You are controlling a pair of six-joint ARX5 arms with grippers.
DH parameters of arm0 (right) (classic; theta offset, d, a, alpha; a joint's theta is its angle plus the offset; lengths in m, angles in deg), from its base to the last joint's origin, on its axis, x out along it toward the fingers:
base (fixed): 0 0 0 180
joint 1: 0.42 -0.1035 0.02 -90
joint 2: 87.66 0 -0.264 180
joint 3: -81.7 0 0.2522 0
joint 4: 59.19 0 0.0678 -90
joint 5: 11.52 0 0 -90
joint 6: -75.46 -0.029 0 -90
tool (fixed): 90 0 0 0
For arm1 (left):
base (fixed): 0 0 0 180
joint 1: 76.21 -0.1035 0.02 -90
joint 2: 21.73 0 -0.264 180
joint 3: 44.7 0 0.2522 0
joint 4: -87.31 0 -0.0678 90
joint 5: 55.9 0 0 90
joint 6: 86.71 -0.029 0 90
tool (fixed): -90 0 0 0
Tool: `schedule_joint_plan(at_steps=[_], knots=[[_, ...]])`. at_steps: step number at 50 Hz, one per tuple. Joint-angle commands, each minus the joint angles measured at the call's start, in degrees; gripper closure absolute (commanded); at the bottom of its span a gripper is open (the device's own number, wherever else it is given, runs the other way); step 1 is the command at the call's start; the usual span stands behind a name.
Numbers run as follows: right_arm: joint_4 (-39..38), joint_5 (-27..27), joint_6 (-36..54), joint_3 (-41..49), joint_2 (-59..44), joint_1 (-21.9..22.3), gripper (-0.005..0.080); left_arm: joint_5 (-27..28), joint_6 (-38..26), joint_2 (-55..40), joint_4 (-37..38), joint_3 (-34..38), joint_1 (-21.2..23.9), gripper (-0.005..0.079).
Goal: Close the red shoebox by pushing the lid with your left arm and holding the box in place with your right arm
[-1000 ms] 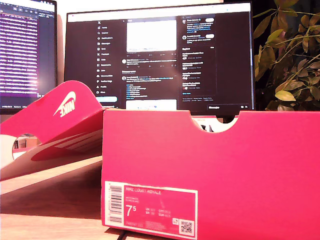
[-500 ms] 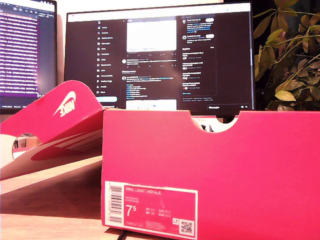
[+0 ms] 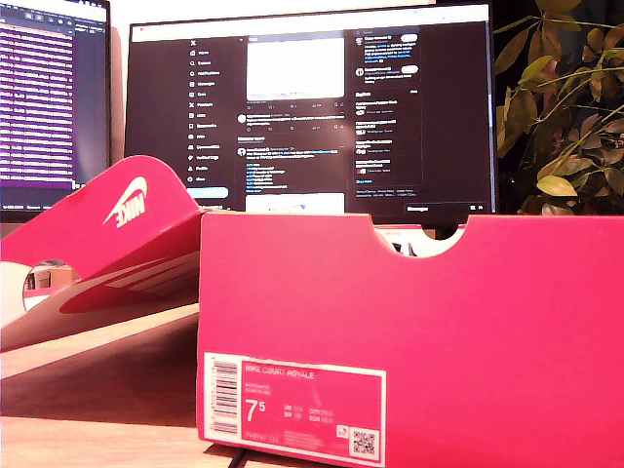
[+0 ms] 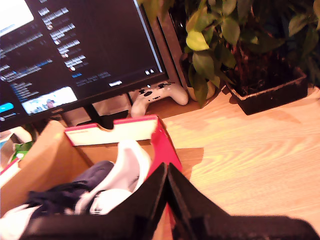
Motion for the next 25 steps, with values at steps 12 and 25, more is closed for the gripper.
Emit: schedule_joint_plan(at_steps=[12, 25], knots=[[3.6, -5.2, -4.9, -0.4, -12.8, 0.1, 0.0764, 3.3, 1.6, -10.7, -0.3, -3.8, -0.1, 0.0761], [2.3, -10.0, -5.7, -2.3, -26.0, 0.1, 0.0764, 4.5, -1.1, -25.1, -0.4, -10.7, -2.0, 0.0761]])
